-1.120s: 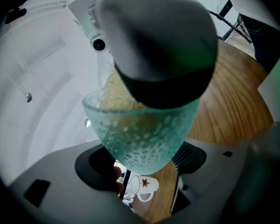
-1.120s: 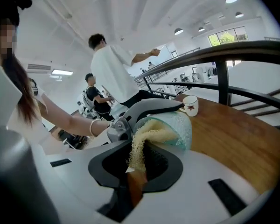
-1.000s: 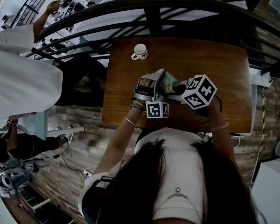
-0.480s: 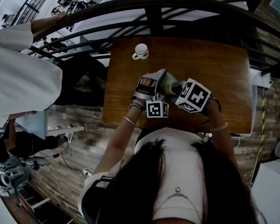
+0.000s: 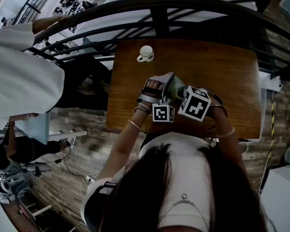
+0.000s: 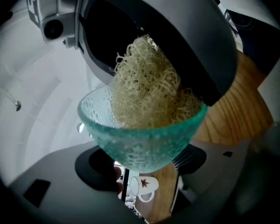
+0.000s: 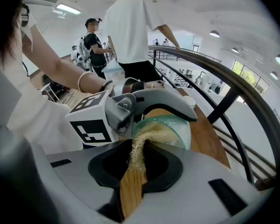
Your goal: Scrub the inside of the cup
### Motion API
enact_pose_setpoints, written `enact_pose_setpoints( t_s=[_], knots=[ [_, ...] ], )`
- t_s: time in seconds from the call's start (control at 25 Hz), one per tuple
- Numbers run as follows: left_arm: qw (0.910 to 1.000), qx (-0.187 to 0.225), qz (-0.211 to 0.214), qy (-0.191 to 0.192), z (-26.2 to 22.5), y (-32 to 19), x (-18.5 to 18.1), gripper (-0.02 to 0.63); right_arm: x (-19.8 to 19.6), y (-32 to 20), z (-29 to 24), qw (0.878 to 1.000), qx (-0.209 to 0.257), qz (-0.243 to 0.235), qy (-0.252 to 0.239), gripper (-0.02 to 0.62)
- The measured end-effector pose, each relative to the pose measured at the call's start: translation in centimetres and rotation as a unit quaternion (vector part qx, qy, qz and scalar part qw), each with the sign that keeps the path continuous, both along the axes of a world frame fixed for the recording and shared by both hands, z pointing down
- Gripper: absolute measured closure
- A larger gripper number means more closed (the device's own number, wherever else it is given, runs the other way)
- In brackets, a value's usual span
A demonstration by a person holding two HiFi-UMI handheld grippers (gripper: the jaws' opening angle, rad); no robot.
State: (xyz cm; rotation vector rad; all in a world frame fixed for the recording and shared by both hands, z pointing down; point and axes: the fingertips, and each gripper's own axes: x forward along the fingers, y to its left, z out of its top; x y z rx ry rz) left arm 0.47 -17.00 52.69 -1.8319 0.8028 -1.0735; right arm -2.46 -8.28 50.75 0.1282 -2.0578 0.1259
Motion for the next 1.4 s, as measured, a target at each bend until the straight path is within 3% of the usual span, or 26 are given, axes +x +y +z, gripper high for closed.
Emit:
enact_pose_setpoints(
  t_s=[0.28,0.92,1.12,1.4],
  knots=[
    [1.0000,0.000,-0.002,-0.005,0.0,-0.4,-0.4,0.259,-0.3,-0.3,0.1,1.000,0.006,-0.005,0.004,0.514],
    [0.9997,0.016,-0.010,0.016,-1.2,-0.4,-0.5,0.259,-0.1,-0.5,-1.2,0.989,-0.082,0.048,-0.113,0.515],
    [0.9994,0.024,-0.015,0.022,-1.6,-0.7,-1.2,0.259,-0.8,-0.9,-1.8,0.976,-0.123,0.074,-0.166,0.515],
    [0.9984,0.035,-0.027,0.035,-1.8,-0.7,-1.5,0.259,-1.2,-1.1,-3.0,0.942,-0.188,0.119,-0.252,0.515]
  ],
)
